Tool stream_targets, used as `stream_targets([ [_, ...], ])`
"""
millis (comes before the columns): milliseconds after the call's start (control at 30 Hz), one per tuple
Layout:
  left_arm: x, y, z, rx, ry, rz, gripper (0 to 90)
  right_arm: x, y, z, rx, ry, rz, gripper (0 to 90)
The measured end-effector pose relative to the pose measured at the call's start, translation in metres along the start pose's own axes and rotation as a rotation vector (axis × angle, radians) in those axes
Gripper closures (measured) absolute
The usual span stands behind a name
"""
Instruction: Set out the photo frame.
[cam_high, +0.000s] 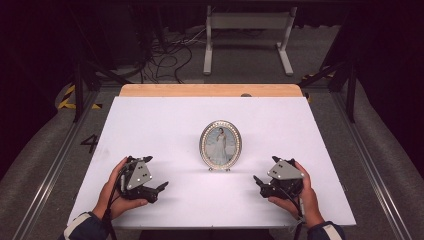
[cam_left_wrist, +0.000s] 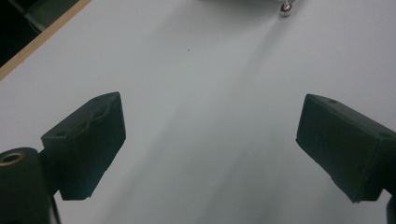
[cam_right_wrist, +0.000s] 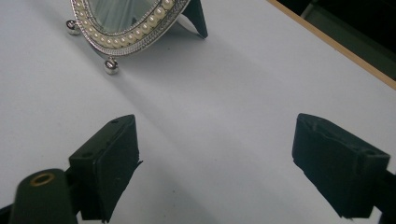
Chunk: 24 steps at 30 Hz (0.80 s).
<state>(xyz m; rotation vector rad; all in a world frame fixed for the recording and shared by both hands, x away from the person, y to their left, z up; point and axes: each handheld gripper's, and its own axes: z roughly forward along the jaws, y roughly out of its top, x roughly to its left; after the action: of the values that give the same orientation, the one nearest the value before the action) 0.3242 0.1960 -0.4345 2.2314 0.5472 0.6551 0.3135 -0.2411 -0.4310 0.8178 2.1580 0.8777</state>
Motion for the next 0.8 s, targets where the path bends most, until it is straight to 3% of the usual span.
stream_targets([
  [800,0.012,-0.034,-0.02,0.026,0.037,-0.064,8.5,-0.015,-0.026,-0.015,0.015,-0.035,0.051,14.4],
])
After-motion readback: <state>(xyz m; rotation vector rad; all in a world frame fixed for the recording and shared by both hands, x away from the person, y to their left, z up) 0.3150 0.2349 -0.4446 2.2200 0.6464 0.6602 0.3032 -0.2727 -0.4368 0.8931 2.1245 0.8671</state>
